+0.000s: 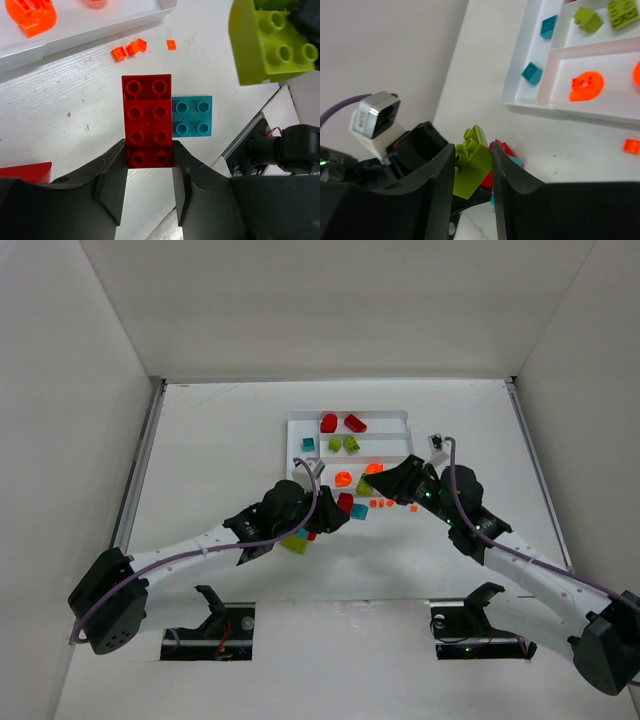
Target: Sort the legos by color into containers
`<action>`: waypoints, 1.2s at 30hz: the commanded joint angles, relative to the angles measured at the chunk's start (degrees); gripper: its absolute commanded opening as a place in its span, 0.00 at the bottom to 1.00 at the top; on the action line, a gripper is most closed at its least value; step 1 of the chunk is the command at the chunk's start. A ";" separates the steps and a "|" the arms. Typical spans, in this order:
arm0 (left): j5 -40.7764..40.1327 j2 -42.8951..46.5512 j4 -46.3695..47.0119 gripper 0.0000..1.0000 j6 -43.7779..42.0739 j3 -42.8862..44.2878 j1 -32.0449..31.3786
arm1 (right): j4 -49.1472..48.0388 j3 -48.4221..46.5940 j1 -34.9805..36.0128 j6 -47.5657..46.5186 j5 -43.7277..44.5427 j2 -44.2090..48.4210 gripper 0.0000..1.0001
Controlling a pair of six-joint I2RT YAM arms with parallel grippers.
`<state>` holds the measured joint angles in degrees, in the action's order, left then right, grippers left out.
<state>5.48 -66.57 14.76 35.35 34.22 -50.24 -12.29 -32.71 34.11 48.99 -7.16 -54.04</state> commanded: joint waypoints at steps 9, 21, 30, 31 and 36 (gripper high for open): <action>-1.61 5.21 -1.31 0.13 -0.81 -0.82 2.29 | -4.76 -4.02 -3.13 -3.80 8.45 -7.81 0.20; -2.31 13.30 -4.04 0.13 2.00 -0.91 10.47 | -12.67 -18.08 -6.99 -5.14 21.57 -36.55 0.22; 1.03 12.34 -2.20 0.14 2.26 -2.22 12.66 | -8.90 -26.78 -9.81 -3.29 27.01 -47.29 0.22; 1.46 12.25 -1.85 0.14 2.44 -2.40 12.93 | -8.28 -27.58 -9.81 -3.29 27.46 -47.99 0.23; 2.61 11.64 -0.79 0.14 2.97 -2.93 13.81 | -7.13 -28.81 -9.81 -3.29 29.57 -49.23 0.31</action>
<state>6.22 -54.92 10.48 37.69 31.70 -36.97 -19.16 -58.96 24.34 45.30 19.18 -103.20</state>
